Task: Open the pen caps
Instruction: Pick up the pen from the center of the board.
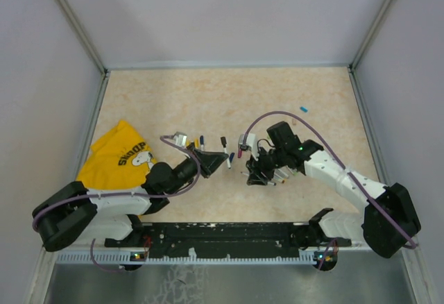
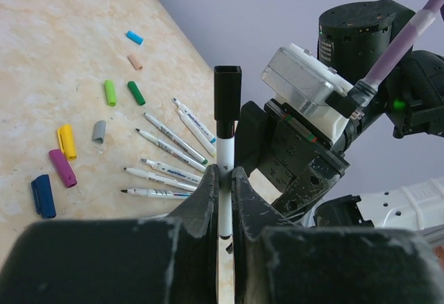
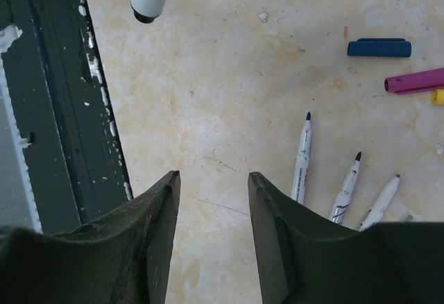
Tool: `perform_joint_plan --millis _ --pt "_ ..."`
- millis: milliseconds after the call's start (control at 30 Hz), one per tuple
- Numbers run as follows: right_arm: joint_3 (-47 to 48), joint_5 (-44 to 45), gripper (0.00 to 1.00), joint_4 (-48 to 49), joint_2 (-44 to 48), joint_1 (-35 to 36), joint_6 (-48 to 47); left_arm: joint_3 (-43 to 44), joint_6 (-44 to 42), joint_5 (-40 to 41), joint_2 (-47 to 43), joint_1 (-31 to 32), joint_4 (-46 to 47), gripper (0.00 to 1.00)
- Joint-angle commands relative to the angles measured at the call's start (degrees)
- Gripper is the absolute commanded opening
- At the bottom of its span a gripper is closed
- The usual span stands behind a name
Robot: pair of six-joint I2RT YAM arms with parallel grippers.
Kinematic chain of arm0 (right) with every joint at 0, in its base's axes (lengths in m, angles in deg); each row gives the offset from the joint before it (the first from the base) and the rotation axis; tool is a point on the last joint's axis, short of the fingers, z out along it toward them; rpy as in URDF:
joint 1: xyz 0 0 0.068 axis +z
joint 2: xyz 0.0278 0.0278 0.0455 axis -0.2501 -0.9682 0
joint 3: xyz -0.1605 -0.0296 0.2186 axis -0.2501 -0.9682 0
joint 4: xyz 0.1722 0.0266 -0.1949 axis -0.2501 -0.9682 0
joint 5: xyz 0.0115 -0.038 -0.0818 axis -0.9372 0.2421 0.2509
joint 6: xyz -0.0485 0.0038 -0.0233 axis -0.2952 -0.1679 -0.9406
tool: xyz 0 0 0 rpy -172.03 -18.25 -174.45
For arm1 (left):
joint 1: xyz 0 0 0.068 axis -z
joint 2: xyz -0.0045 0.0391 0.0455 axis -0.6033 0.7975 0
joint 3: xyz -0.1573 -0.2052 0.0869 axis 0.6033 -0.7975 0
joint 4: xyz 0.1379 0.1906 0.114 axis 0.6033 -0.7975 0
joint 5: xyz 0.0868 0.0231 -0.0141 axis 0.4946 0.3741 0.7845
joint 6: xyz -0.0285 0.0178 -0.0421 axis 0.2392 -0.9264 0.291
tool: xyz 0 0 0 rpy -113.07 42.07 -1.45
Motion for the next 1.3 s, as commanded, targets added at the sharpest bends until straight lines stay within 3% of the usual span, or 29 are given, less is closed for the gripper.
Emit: perform_joint_plan --millis 0,233,600,900,1067,1267 --pt "3.86 -3.85 0.44 3.03 1.35 -0.58 2.17 -0.74 1.23 2.25 1.55 0.75 6.4 0.0" --pt "4.32 -6.06 0.47 8.4 1.37 -1.43 7.8 -0.2 2.33 4.51 4.15 1.64 10.59 0.0" --pt "1.09 -17.94 0.53 19.74 4.37 -6.31 19.88 2.94 2.23 5.92 11.04 3.84 15.94 0.0" --pt "-2.0 -18.09 0.54 25.56 3.07 -6.27 23.84 5.67 1.89 5.06 15.4 5.61 19.27 0.0" --pt "-2.28 -16.94 0.47 26.35 3.28 -6.3 24.61 6.1 1.87 4.97 16.38 6.38 19.91 0.0" --pt "-2.61 -16.08 0.23 26.83 3.12 -6.31 25.15 6.01 1.29 4.97 17.59 6.88 21.96 0.0"
